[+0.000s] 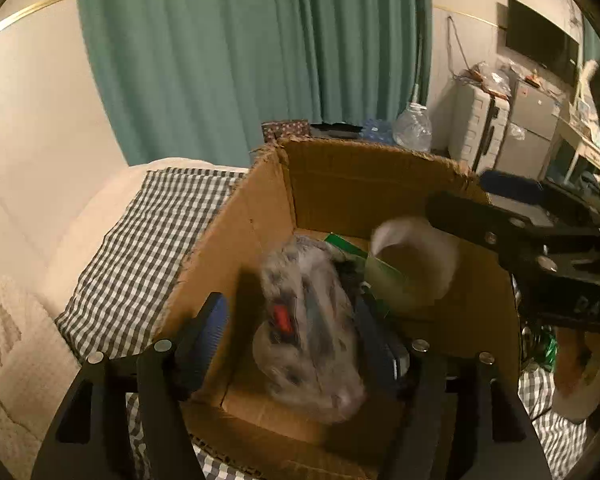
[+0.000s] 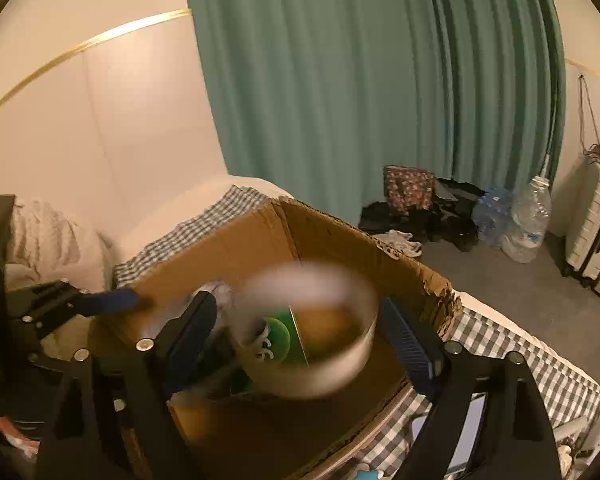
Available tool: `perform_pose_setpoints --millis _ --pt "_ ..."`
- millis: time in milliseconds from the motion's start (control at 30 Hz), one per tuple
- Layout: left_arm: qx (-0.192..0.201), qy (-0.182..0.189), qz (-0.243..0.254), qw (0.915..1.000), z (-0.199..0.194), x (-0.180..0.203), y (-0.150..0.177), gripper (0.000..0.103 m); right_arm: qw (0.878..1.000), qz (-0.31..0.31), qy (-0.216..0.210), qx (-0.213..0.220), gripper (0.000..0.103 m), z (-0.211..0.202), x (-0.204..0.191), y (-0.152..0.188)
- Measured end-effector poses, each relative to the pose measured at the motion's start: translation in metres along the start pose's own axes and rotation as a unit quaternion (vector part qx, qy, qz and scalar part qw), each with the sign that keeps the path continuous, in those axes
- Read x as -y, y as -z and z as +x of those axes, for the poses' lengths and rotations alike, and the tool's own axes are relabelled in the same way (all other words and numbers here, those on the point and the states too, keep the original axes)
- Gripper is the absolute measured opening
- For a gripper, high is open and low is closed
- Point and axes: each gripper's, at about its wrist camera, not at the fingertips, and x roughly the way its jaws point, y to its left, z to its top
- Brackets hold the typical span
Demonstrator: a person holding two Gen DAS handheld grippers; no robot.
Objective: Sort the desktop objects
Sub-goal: 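Move both tools back over the remaining items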
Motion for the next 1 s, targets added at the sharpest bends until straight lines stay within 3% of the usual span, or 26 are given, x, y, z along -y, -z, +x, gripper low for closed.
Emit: perform_pose_setpoints --millis 100,233,333,400,533,767,867,1000 --pt "0.004 0.000 -0.007 1.0000 -0.010 -0.001 -0.001 0.077 1.000 0.016 0.001 0.004 0.089 -0.009 0.003 -0.002" --pt "0.025 -0.003 -0.016 0.9996 -0.027 0.001 -0.004 0.082 0.998 0.030 0.031 0.035 0.096 -0.049 0.014 -0.005" --pt "0.030 0.015 -0.014 0.9993 -0.043 0.005 -0.006 0.082 0.995 0.050 0.064 0.053 0.096 -0.078 0.025 -0.004" --pt "0.039 0.020 -0.003 0.9990 -0.054 0.011 -0.006 0.088 0.992 0.072 0.080 0.059 0.096 -0.100 0.030 -0.003" --pt "0.061 0.039 0.014 0.9973 -0.078 0.032 -0.012 0.090 0.984 0.104 0.126 0.064 0.099 -0.153 0.047 0.004" --pt "0.114 0.082 0.057 0.9885 -0.120 0.073 -0.009 0.103 0.966 0.114 0.218 0.081 0.103 -0.247 0.056 0.018" --pt "0.116 0.094 0.075 0.9860 -0.132 0.092 -0.007 0.103 0.955 0.109 0.261 0.085 0.103 -0.280 0.050 0.032" --pt "0.120 0.126 0.095 0.9801 -0.146 0.119 -0.005 0.103 0.948 0.140 0.275 0.073 0.103 -0.309 0.055 0.054"
